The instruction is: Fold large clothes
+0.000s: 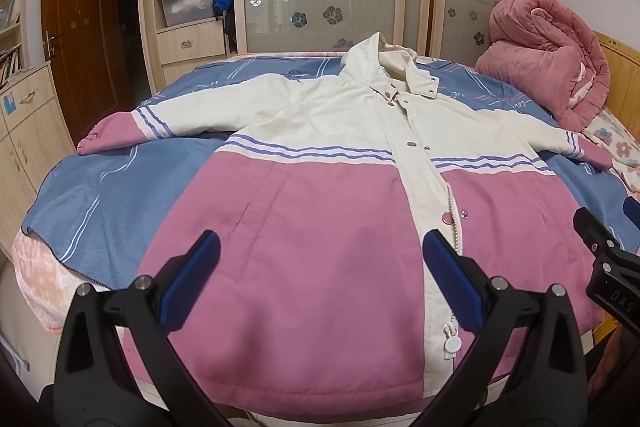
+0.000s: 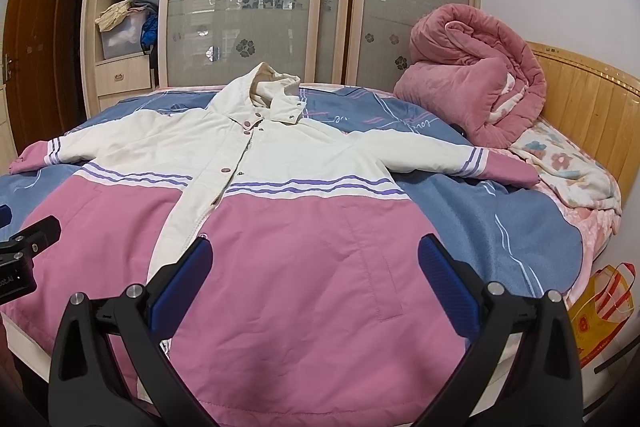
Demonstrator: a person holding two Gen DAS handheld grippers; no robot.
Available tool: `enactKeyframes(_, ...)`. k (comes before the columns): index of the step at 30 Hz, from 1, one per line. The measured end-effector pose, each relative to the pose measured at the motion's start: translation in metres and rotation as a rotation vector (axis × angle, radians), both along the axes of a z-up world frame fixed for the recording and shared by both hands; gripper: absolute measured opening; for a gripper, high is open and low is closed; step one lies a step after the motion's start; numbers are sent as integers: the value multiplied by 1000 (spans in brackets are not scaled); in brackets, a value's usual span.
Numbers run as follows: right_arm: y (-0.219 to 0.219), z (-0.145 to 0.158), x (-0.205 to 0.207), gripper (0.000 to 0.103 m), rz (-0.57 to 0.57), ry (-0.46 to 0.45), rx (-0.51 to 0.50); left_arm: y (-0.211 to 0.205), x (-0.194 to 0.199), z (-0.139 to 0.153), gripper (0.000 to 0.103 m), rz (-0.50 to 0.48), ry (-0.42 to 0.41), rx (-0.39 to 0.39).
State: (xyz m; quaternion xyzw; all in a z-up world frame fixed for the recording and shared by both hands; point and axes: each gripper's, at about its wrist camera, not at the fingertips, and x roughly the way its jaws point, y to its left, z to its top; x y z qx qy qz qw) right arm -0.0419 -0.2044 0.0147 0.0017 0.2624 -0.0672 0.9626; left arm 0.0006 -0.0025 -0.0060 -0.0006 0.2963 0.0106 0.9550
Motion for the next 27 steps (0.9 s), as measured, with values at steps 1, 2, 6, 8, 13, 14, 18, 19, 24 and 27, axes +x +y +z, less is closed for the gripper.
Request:
enactKeyframes(1,0,0,0,102,1,-2,0,0,0,0,101,0,-1,1)
enactKeyframes(2,0,0,0,102,1,-2,0,0,0,0,101,0,0,1)
enactKeyframes(6,0,0,0,102,1,-2,0,1,0,-1,101,-3,5,-4)
enactKeyframes(8,0,0,1,102,0,-2,-2,1,0,-1,101,-4,4,-3)
enactKeyframes(13,0,-1,1,102,2,-1,-3,1,1,-1,101,-6,3,-1)
enactKeyframes(14,0,0,1,102,2,0,1,1,1,-1,101,-6,2,-2)
enactKeyframes(18,0,-1,1,102,3,1,0,0,0,-1,101,-5,2,-3)
enactKeyframes(19,0,-1,1,102,2,1,0,0,0,-1,101,-4,1,-3)
enactKeyframes(24,0,0,1,102,0,-1,3,0,0,-2,101,-4,0,-3)
enactKeyframes(27,0,0,1,102,0,0,2,-2,0,-2,101,-3,0,3)
